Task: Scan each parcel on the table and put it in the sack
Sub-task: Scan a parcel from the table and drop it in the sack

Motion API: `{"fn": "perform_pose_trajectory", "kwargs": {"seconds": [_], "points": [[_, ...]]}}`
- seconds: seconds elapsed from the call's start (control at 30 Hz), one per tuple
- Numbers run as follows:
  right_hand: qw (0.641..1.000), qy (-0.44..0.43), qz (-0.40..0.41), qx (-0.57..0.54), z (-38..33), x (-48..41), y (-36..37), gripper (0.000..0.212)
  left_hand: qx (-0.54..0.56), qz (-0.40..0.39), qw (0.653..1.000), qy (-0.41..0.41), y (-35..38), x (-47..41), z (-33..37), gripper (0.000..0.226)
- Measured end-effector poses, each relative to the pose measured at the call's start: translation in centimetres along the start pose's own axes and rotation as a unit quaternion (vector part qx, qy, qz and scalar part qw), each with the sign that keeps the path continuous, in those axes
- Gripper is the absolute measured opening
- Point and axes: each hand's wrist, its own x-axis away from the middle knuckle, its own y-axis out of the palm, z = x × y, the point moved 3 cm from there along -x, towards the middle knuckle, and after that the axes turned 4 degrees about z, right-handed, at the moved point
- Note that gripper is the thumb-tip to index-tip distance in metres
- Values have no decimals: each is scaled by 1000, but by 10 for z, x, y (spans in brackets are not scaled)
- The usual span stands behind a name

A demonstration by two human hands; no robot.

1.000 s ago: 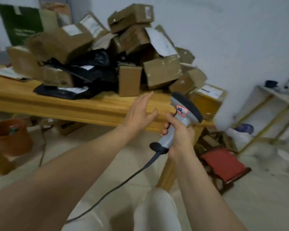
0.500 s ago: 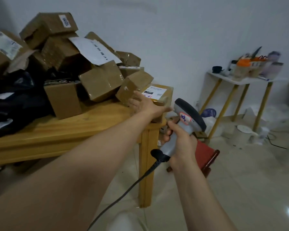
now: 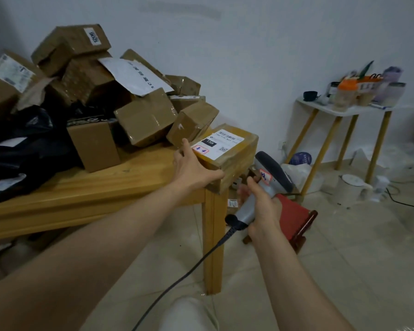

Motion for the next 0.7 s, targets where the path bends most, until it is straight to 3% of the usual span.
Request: {"fn": "perform_pose_trajectory", "kwargs": {"seconds": [0.1,0.27,0.33,0.4,0.43,0.47,0.6,0.7], "points": [[999,5,-33,-10,4,9,9,48,-7,-6,1000,29,-13,23,-15,137],[994,14,-106,23,19,29,25,48,47,-22,999,7,-31,48,-48,144],[993,10,-101,58,29,34,27,48,167,-24,985,-46,-40,51,-63,116],[993,14,-96,73,37,39,27,46,289,-20,951,-106,-49,56,-75,49],[992,15,-103,74,41,42,28,46,323,-13,937,-131,-53,59,-81,24],[991,16,-116,69,45,47,29,46,342,-10,929,-142,-57,60,-85,14],[986,2,-158,53,53,68,33,38,408,-94,894,-158,-84,71,-102,31],[978,-13,-196,70,52,82,47,33,402,-116,896,-152,-110,79,-114,48]]}}
